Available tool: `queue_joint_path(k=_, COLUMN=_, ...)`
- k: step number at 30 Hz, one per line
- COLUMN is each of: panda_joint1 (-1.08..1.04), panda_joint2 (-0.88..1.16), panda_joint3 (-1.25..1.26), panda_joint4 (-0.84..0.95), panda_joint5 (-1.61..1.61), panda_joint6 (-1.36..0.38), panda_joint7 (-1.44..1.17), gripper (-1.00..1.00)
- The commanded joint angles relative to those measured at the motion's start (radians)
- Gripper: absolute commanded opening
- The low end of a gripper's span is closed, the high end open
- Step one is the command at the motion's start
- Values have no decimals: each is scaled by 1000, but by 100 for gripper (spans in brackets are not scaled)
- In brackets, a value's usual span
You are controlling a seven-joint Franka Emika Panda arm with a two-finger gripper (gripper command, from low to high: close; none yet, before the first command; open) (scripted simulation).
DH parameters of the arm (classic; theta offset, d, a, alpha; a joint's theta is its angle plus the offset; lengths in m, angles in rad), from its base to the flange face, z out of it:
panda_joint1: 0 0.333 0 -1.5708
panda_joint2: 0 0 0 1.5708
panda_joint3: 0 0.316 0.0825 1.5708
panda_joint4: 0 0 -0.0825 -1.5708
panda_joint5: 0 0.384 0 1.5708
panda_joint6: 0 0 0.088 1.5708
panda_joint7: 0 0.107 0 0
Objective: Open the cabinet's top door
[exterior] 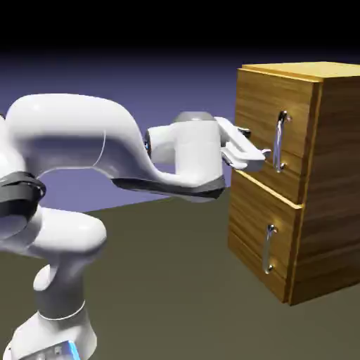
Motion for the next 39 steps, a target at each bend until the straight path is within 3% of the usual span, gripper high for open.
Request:
queue_joint_path(k=1, panda_joint1=15, panda_joint2=-5, panda_joint3=-16, panda_joint4=5, panda_joint5=-44, panda_joint6=-5, panda_joint7=-14, gripper=0)
queue_joint_path(k=11, panda_joint1=232, panda_joint2=61, panda_joint3=-177, panda_joint4=158, panda_joint5=-170, panda_joint6=-31, panda_joint7=-16, gripper=0)
queue_joint_path(k=12, panda_joint1=232, panda_joint2=61, panda_joint3=-177, panda_joint4=158, panda_joint5=-170, panda_joint6=-31, panda_joint7=-16, gripper=-100)
queue_joint_path(k=21, panda_joint1=-58, panda_joint2=238, panda_joint3=78, panda_joint4=65, panda_joint5=-136, panda_joint6=-78, panda_joint7=202, gripper=-100)
queue_joint_path(k=30, panda_joint1=-286, panda_joint2=153, panda_joint3=376, panda_joint4=-156, panda_joint5=242, panda_joint6=-306, panda_joint7=-6, gripper=-100)
queue_joint_path(k=39, panda_joint1=-328, panda_joint2=73, panda_joint3=649, panda_joint4=-302, panda_joint5=633, panda_joint6=-618, panda_joint7=-141, gripper=-100)
